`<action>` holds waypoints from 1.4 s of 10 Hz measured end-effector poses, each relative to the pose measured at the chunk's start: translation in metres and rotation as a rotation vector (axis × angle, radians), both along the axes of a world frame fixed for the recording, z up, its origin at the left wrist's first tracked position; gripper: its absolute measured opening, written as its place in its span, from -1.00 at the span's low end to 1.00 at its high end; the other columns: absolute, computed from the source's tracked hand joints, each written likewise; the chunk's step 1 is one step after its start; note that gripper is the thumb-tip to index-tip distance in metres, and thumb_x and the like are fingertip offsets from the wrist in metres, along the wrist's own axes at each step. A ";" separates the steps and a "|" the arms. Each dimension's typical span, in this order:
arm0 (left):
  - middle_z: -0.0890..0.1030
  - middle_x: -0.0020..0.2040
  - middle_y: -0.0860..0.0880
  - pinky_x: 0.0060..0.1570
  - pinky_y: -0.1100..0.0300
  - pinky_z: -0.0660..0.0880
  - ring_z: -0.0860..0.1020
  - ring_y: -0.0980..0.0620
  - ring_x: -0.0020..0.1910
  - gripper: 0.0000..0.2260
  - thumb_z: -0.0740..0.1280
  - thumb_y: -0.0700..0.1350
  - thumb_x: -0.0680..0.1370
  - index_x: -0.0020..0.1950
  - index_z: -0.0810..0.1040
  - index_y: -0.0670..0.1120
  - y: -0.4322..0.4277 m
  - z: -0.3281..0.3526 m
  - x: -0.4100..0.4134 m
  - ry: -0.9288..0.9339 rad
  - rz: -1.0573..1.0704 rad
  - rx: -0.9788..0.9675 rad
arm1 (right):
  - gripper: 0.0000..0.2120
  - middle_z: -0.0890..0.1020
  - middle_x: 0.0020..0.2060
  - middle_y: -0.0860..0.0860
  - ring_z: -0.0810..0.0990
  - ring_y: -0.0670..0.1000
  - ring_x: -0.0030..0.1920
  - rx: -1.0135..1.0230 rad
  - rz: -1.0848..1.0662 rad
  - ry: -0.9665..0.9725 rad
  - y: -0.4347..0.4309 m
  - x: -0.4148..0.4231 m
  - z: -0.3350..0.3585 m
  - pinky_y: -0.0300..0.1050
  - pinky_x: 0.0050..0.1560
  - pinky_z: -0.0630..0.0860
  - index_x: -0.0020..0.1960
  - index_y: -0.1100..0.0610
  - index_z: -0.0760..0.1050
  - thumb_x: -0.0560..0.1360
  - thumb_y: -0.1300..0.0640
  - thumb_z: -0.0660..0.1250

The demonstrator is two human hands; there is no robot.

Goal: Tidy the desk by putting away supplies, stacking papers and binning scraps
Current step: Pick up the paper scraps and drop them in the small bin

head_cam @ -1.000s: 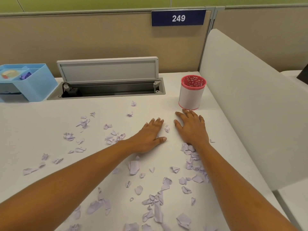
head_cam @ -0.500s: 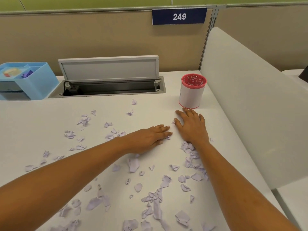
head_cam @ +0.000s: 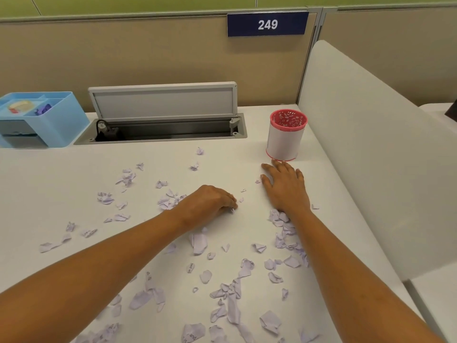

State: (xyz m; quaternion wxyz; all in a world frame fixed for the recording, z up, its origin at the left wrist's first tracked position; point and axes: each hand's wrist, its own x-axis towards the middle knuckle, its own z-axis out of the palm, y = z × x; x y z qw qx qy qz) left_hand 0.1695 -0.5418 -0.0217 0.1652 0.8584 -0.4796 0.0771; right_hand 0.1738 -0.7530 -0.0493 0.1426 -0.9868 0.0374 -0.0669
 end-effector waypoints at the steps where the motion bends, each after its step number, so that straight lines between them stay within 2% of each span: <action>1: 0.69 -0.28 -0.06 -0.38 0.26 0.57 0.66 0.02 -0.36 -0.89 0.42 -0.29 0.25 -0.26 0.68 -0.18 -0.002 -0.001 0.003 -0.012 0.001 0.036 | -0.61 0.23 0.47 0.02 0.11 0.04 0.49 0.033 -0.001 -0.008 0.000 0.000 0.002 0.13 0.48 -0.01 0.44 -0.01 0.24 0.63 0.03 -0.02; 2: 0.70 -0.23 -0.08 -0.27 0.28 0.57 0.67 0.00 -0.29 -0.89 0.41 -0.29 0.32 -0.19 0.69 -0.19 -0.008 0.002 0.007 0.042 0.046 0.072 | -0.61 0.23 0.47 0.02 0.10 0.03 0.49 0.042 -0.004 -0.004 0.000 0.000 0.002 0.12 0.48 -0.02 0.44 -0.01 0.25 0.63 0.04 -0.01; 3: 0.68 -0.01 -0.11 0.03 0.40 0.40 0.65 -0.01 -0.03 -0.84 0.36 -0.25 0.49 0.03 0.66 -0.19 -0.020 0.018 0.017 0.137 0.232 0.025 | -0.60 0.22 0.47 0.02 0.10 0.04 0.50 0.047 -0.003 -0.004 0.000 0.000 0.003 0.12 0.48 -0.03 0.45 -0.01 0.24 0.63 0.04 -0.01; 4: 0.67 0.01 -0.13 0.00 0.53 0.29 0.63 0.00 -0.03 -0.84 0.33 -0.25 0.52 0.06 0.65 -0.19 -0.039 0.047 0.035 0.168 0.359 -0.123 | -0.60 0.22 0.48 0.02 0.10 0.04 0.49 0.039 -0.003 -0.007 0.000 -0.001 0.004 0.12 0.48 -0.02 0.45 -0.01 0.23 0.63 0.03 -0.02; 5: 0.67 0.01 -0.12 -0.02 0.49 0.32 0.61 0.00 -0.02 -0.83 0.32 -0.24 0.52 0.06 0.65 -0.19 -0.068 0.076 0.060 0.148 0.404 -0.228 | -0.60 0.23 0.47 0.02 0.11 0.04 0.49 0.037 -0.006 -0.016 0.000 -0.001 0.003 0.13 0.48 0.00 0.44 -0.01 0.25 0.62 0.03 -0.01; 6: 0.67 0.02 -0.15 0.03 0.34 0.45 0.61 -0.04 -0.01 -0.82 0.33 -0.24 0.52 0.08 0.64 -0.22 -0.101 0.100 0.086 0.195 0.433 -0.338 | -0.61 0.23 0.47 0.02 0.11 0.04 0.49 0.033 -0.002 -0.014 0.000 0.000 0.002 0.13 0.48 0.00 0.44 -0.02 0.25 0.62 0.03 -0.02; 7: 0.66 0.05 -0.14 0.04 0.27 0.49 0.61 -0.03 0.01 -0.80 0.31 -0.25 0.53 0.12 0.62 -0.20 -0.130 0.113 0.104 0.195 0.457 -0.321 | -0.60 0.22 0.48 0.01 0.10 0.04 0.49 0.024 -0.001 -0.008 -0.001 0.000 0.001 0.13 0.49 -0.01 0.44 -0.02 0.24 0.62 0.02 -0.02; 8: 0.63 0.12 -0.14 0.14 0.27 0.45 0.58 -0.03 0.10 -0.78 0.27 -0.27 0.55 0.16 0.60 -0.20 -0.148 0.116 0.116 0.214 0.450 -0.257 | -0.61 0.23 0.47 0.02 0.11 0.03 0.49 0.028 0.000 -0.020 -0.001 0.000 0.000 0.12 0.48 -0.01 0.44 -0.02 0.25 0.62 0.03 -0.01; 9: 0.59 0.19 -0.17 0.21 0.14 0.45 0.54 -0.11 0.16 -0.75 0.23 -0.29 0.57 0.19 0.58 -0.18 -0.160 0.114 0.123 0.252 0.431 -0.182 | -0.61 0.23 0.47 0.01 0.11 0.03 0.49 0.020 -0.002 -0.020 -0.001 0.001 -0.001 0.11 0.47 -0.01 0.44 -0.02 0.25 0.62 0.03 -0.02; 10: 0.53 0.26 -0.16 0.23 0.12 0.45 0.50 -0.12 0.23 -0.72 0.19 -0.30 0.59 0.25 0.54 -0.15 -0.167 0.111 0.124 0.269 0.405 -0.134 | -0.60 0.23 0.47 0.02 0.11 0.03 0.49 0.009 0.000 -0.017 -0.001 0.001 -0.001 0.11 0.47 0.00 0.44 -0.02 0.24 0.62 0.03 -0.02; 12: 0.56 0.24 -0.14 0.24 0.13 0.44 0.51 -0.07 0.23 -0.72 0.17 -0.28 0.59 0.25 0.54 -0.18 -0.155 0.111 0.106 0.304 0.405 -0.305 | -0.61 0.23 0.47 0.01 0.13 0.02 0.49 0.035 0.003 -0.023 -0.001 0.001 0.000 0.10 0.48 -0.01 0.43 -0.01 0.27 0.63 0.05 -0.02; 13: 0.60 0.16 -0.14 0.18 0.10 0.48 0.55 -0.07 0.14 -0.75 0.20 -0.24 0.59 0.20 0.57 -0.17 -0.132 0.094 0.087 0.346 0.442 -0.386 | -0.63 0.26 0.47 -0.01 0.14 0.01 0.49 0.106 -0.007 -0.015 -0.003 0.002 0.001 0.07 0.48 -0.01 0.41 -0.01 0.31 0.64 0.07 -0.03; 14: 0.61 0.16 -0.11 0.21 0.16 0.42 0.55 -0.04 0.16 -0.76 0.20 -0.21 0.59 0.19 0.58 -0.16 -0.098 0.064 0.062 0.355 0.513 -0.367 | -0.64 0.28 0.46 -0.03 0.14 0.00 0.49 0.198 -0.001 0.017 -0.005 0.002 0.005 0.04 0.47 -0.03 0.39 0.01 0.35 0.64 0.08 -0.02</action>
